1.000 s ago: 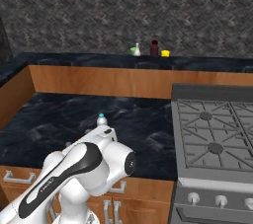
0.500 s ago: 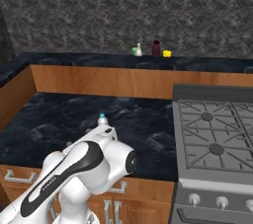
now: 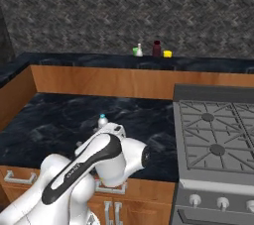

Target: Place the drinks on the dining counter in a tight cluster.

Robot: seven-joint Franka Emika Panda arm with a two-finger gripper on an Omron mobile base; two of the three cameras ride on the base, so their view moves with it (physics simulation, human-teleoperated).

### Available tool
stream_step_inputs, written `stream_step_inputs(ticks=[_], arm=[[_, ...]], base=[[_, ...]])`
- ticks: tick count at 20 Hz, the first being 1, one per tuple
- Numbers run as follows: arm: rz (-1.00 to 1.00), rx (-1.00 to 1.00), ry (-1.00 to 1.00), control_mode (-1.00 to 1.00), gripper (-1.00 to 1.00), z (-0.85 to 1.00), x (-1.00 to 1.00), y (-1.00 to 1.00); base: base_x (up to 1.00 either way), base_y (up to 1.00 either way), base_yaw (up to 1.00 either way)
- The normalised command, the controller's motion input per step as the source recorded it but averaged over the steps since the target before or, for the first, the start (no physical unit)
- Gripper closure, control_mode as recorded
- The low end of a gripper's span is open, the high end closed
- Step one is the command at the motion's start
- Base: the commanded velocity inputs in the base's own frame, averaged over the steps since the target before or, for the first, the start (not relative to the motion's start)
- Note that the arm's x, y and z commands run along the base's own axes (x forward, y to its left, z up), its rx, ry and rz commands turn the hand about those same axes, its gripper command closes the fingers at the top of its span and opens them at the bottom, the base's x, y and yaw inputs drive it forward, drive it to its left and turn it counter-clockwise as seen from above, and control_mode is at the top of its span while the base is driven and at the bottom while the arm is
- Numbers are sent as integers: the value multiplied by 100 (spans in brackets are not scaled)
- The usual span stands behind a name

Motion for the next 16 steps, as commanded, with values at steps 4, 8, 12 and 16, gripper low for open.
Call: stream_step_inputs(ticks=[4,8,12,16], arm=[[0,0,11,-100,-100,-3,45,-26],[0,0,16,-100,-100,-14,62,-13],[1,0,8,-100,-100,-20,57,-11],[4,0,5,-100,-100,-24,49,-11]], base=[[0,0,0],[0,0,0],[0,0,0],[0,0,0]])
